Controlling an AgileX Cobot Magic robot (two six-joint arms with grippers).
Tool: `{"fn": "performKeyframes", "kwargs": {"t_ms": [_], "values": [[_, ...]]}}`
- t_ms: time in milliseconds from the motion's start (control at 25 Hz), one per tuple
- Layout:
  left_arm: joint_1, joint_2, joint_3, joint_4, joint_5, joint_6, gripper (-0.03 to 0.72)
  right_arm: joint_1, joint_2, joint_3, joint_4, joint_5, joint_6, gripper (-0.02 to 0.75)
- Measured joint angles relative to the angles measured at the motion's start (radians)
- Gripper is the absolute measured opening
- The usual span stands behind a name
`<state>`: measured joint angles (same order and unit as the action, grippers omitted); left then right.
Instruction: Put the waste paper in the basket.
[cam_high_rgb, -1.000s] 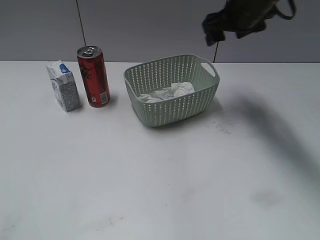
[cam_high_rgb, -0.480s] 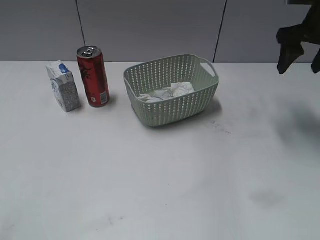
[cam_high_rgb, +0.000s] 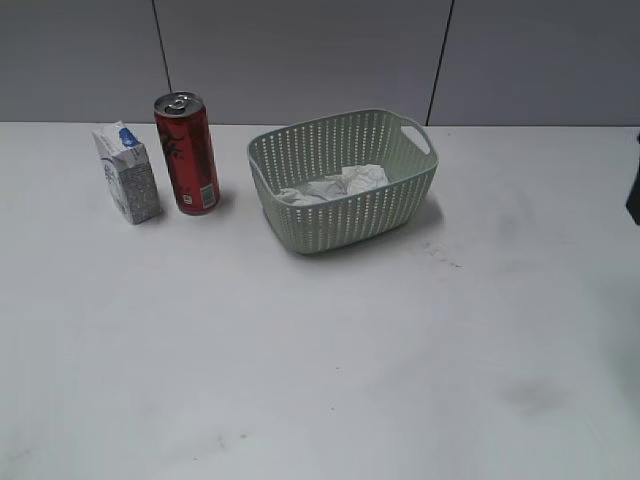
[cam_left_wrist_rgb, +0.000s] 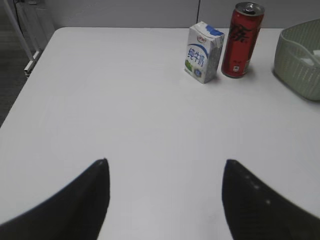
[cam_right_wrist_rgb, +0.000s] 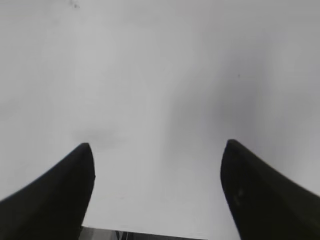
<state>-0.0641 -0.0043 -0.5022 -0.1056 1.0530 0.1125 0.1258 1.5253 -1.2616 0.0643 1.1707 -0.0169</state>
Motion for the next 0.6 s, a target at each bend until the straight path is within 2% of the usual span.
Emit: {"fn": "performKeyframes", "kwargs": {"t_ms": [600], "values": [[0.000, 0.000, 0.000, 0.042, 0.000, 0.000, 0.517, 0.000, -0.690, 0.626, 0.022, -0.186, -0.005, 0.590]]}}
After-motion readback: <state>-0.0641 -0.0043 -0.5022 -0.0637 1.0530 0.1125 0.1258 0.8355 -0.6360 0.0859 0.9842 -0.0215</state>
